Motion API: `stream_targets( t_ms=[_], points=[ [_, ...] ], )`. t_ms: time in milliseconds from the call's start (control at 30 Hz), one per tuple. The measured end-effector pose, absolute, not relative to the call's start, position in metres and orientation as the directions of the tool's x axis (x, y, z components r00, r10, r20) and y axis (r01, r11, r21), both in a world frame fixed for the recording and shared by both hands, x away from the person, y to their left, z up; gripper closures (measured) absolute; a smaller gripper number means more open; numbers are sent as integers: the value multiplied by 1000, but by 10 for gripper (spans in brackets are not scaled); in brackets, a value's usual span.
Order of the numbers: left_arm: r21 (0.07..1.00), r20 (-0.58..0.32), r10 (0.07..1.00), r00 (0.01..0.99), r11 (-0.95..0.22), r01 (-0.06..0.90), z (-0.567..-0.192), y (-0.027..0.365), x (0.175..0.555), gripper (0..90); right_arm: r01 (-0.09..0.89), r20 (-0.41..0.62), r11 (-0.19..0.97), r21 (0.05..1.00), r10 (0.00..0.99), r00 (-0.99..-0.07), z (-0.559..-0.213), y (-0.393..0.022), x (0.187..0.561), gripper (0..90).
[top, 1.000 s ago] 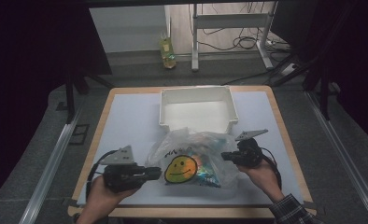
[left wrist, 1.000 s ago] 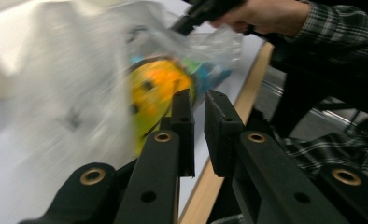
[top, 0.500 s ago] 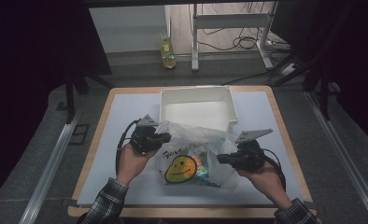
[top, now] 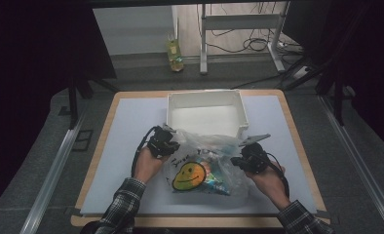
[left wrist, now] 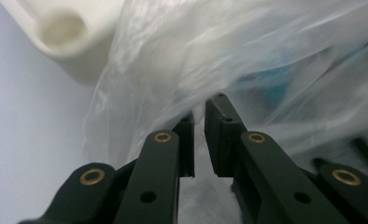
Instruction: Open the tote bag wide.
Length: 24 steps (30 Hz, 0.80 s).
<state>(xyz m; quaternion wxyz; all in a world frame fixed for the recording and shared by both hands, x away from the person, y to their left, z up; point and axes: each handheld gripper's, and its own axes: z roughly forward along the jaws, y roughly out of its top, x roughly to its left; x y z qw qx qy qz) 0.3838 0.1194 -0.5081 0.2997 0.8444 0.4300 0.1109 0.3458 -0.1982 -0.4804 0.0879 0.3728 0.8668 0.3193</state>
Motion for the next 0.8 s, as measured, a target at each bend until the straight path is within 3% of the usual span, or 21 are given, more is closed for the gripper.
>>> stream_targets(
  t_ms=[133, 300, 800],
  points=[
    [562, -27, 803, 595, -480, 674, -519, 119, 380, 838, 625, 58, 532, 571, 734, -677, -507, -207, 356, 892],
    [552, -17, 807, 590, -485, 679, -522, 128, 364, 870, 641, 61, 520, 565, 748, -661, -511, -221, 354, 894],
    [475, -157, 695, 701, -569, 671, -519, 144, 258, 889, 666, 101, 544, 510, 731, -675, -505, -263, 307, 894]
  ],
)
